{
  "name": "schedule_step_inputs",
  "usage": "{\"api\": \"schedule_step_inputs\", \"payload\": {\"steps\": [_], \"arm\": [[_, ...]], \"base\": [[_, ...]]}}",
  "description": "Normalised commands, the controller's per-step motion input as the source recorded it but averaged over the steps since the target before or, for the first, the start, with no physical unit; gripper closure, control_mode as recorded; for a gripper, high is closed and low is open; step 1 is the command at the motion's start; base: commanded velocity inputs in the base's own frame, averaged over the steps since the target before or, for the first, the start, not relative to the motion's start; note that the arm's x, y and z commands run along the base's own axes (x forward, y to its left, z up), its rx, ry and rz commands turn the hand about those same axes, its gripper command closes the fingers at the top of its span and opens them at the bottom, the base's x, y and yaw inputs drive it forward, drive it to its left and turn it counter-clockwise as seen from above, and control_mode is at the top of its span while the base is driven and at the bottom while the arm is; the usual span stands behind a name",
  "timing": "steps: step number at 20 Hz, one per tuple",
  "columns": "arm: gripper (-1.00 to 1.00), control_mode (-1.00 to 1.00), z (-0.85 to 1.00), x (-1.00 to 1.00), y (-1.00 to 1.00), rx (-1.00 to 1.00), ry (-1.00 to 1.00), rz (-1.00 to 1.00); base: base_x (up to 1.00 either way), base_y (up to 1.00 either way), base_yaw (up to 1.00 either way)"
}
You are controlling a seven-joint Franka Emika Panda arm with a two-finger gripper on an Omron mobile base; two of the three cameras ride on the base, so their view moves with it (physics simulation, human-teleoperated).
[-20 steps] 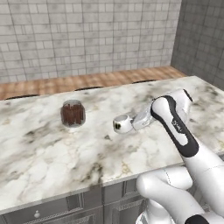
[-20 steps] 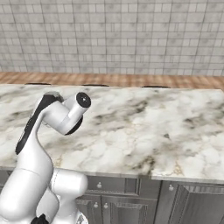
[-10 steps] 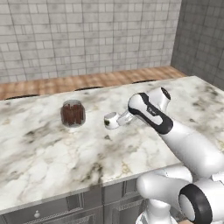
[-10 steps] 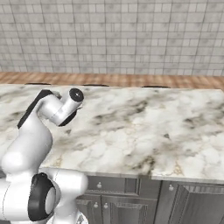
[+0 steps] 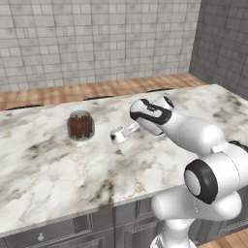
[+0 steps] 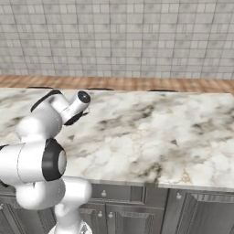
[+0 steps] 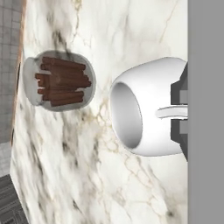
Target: Open the cabinet directly in front. Then move the liquor and the mug to the dining counter with the jar on it.
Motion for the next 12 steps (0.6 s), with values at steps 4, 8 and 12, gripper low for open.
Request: {"api": "schedule_step_inputs", "payload": {"steps": [4, 8, 12], "arm": [[1.0, -1.0, -0.73, 0.0, 0.0, 0.04, 0.04, 0.0], [1.0, -1.0, -0.54, 0.0, 0.0, 0.11, 0.0, 0.0], [1.0, -1.0, -0.41, 0.0, 0.0, 0.09, -0.02, 0.0]], "base": [[0.0, 0.0, 0.0], [0.0, 0.0, 0.0], [0.0, 0.0, 0.0]]}}
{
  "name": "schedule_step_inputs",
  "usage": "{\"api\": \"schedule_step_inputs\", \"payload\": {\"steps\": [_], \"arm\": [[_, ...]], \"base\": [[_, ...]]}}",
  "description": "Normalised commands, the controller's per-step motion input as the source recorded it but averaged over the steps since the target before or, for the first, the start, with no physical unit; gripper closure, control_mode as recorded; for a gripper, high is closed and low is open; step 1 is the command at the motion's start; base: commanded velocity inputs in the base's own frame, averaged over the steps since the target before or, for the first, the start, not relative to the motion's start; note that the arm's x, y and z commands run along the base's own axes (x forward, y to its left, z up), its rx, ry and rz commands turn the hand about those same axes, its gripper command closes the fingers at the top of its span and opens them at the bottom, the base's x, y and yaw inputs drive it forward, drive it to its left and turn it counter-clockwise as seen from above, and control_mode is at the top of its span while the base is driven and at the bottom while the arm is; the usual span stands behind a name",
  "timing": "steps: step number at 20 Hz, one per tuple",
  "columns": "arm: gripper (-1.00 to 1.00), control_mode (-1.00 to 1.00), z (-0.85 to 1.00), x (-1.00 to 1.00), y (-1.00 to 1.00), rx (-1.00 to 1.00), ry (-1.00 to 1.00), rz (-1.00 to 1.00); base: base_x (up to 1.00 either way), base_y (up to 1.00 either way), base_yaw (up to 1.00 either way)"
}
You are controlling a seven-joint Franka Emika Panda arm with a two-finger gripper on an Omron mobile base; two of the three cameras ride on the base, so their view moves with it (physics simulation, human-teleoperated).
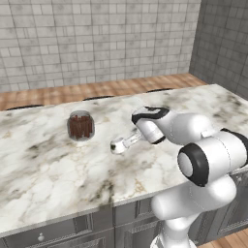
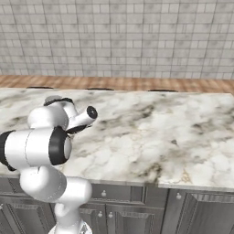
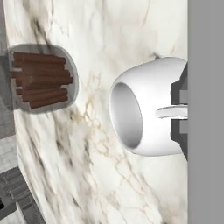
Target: Open the cabinet directly in front. Then move the liquor and the mug to the dining counter with the jar on it.
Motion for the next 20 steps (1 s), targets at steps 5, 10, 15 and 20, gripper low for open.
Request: {"api": "schedule_step_inputs", "payload": {"steps": [5, 10, 15, 20], "arm": [[1.0, -1.0, -0.27, 0.0, 0.0, 0.07, -0.11, 0.0], [1.0, -1.0, -0.25, 0.07, 0.0, 0.03, -0.12, 0.0], [1.0, -1.0, -0.2, 0.16, 0.0, 0.0, -0.11, 0.0], [1.0, -1.0, -0.14, 0.5, 0.12, 0.0, -0.02, -0.01]], "base": [[0.0, 0.0, 0.0], [0.0, 0.0, 0.0], [0.0, 0.0, 0.0], [0.0, 0.0, 0.0]]}}
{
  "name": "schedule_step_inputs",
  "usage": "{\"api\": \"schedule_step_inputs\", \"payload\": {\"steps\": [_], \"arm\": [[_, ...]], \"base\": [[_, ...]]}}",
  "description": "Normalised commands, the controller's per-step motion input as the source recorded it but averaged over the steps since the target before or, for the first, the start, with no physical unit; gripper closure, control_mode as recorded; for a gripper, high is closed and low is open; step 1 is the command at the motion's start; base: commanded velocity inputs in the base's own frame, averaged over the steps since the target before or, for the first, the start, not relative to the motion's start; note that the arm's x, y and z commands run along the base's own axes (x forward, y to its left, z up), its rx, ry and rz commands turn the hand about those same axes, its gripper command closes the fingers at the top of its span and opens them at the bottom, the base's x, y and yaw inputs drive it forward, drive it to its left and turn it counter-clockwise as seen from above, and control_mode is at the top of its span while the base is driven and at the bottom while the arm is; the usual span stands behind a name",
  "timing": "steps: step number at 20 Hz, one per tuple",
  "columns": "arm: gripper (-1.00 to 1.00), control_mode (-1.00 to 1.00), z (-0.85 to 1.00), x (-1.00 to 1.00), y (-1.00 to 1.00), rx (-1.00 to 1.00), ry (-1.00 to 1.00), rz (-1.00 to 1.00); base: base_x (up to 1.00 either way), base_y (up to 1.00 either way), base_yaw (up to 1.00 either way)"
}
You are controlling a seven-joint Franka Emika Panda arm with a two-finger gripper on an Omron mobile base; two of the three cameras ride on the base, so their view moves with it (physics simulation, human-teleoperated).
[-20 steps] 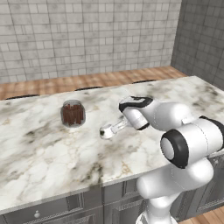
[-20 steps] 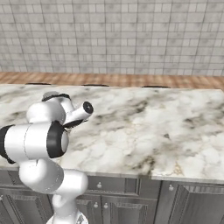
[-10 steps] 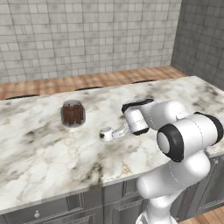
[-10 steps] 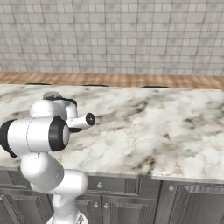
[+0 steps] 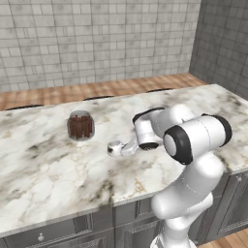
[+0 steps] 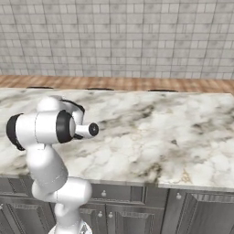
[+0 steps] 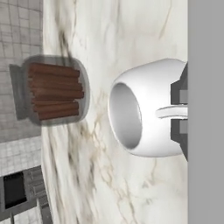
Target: Open the cabinet directly in front. Then move the liquor and the mug to the dining counter with the jar on it.
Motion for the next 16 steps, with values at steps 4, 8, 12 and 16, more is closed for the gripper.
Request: {"api": "schedule_step_inputs", "payload": {"steps": [4, 8, 12, 16], "arm": [[1.0, -1.0, -0.15, 0.59, 0.2, 0.0, 0.0, 0.0], [1.0, -1.0, -0.22, 0.54, 0.09, 0.0, 0.0, 0.0], [1.0, -1.0, -0.07, 0.14, 0.0, 0.0, 0.0, 0.0], [-1.0, -1.0, 0.0, 0.0, 0.0, 0.0, 0.0, 0.0]], "base": [[0.0, 0.0, 0.0], [0.0, 0.0, 0.0], [0.0, 0.0, 0.0], [0.0, 0.0, 0.0]]}}
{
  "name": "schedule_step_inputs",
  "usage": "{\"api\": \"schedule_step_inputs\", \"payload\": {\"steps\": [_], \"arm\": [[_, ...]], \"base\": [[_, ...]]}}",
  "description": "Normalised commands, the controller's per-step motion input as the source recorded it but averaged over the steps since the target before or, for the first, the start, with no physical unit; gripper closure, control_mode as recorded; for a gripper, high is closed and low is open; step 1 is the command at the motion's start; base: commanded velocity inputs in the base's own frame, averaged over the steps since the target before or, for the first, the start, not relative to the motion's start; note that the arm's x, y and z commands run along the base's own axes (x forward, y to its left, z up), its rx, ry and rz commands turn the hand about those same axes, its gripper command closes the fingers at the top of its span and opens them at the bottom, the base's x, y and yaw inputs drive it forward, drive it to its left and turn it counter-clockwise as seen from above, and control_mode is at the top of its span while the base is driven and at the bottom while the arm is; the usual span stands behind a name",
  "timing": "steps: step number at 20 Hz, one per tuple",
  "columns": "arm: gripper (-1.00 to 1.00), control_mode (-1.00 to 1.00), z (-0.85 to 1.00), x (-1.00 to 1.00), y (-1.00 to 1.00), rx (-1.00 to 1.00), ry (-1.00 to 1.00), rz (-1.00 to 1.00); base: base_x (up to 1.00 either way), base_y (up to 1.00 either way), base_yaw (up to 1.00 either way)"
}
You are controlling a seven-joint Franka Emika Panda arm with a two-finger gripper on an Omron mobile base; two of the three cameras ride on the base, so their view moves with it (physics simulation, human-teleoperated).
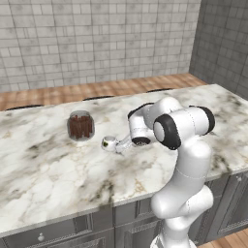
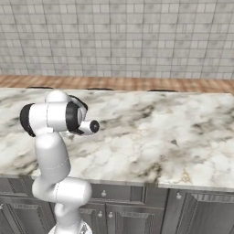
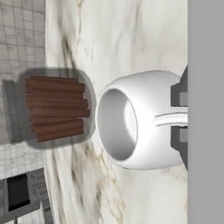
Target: Open the cabinet directly in front. Then move the liquor and the mug to the dining counter with the jar on it.
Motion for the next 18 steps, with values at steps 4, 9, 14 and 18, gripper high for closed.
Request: {"api": "schedule_step_inputs", "payload": {"steps": [4, 9, 14, 18], "arm": [[-1.0, -1.0, 0.37, 0.0, 0.02, 0.0, 0.01, -0.03], [-1.0, -1.0, 0.94, -0.01, 0.04, 0.0, 0.01, -0.08], [-1.0, -1.0, 1.0, -0.41, -0.11, 0.06, 0.0, -0.06], [-1.0, -1.0, 1.0, -0.75, -0.28, 0.11, 0.0, -0.11]], "base": [[0.0, 0.0, 0.0], [0.0, 0.0, 0.0], [0.0, 0.0, 0.0], [0.0, 0.0, 0.0]]}}
